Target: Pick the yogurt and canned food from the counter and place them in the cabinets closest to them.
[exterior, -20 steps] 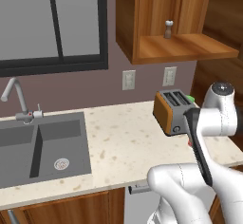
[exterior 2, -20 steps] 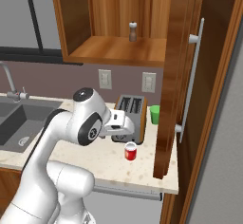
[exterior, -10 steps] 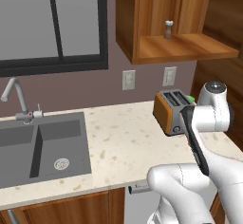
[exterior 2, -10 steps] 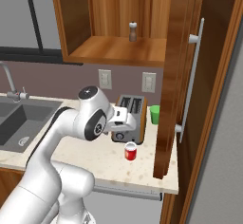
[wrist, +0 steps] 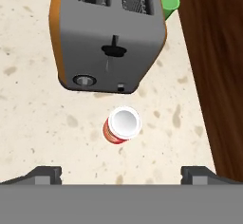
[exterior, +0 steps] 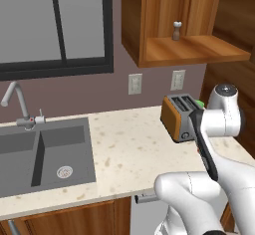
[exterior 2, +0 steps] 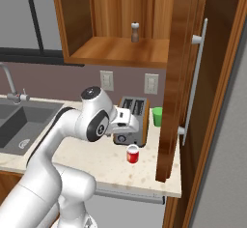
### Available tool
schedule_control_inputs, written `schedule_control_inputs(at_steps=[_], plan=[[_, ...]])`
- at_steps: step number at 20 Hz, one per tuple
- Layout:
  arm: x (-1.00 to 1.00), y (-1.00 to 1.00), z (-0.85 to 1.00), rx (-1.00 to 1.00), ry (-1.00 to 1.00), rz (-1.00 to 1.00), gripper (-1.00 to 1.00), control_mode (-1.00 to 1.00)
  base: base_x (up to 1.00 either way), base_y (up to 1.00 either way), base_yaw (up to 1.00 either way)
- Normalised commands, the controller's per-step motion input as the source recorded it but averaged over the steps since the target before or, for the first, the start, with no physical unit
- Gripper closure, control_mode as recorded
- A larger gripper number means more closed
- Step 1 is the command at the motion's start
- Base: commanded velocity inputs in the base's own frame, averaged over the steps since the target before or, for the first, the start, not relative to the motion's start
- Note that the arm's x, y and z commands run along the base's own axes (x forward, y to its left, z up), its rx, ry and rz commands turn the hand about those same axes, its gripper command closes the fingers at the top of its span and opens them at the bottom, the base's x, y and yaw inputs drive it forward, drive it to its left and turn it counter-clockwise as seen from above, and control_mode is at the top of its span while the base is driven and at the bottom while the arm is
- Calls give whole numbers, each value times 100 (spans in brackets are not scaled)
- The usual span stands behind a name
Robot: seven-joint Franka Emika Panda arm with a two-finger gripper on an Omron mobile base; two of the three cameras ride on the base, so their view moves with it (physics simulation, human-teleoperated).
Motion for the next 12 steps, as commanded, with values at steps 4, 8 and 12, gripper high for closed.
schedule_control_inputs(at_steps=[4,8,12], plan=[[0,-7,-28,0,0,1,-100,-100,0,0,0],[0,-9,-30,0,0,2,-100,-100,0,0,0],[4,-2,-24,0,0,1,-100,-100,0,0,0]])
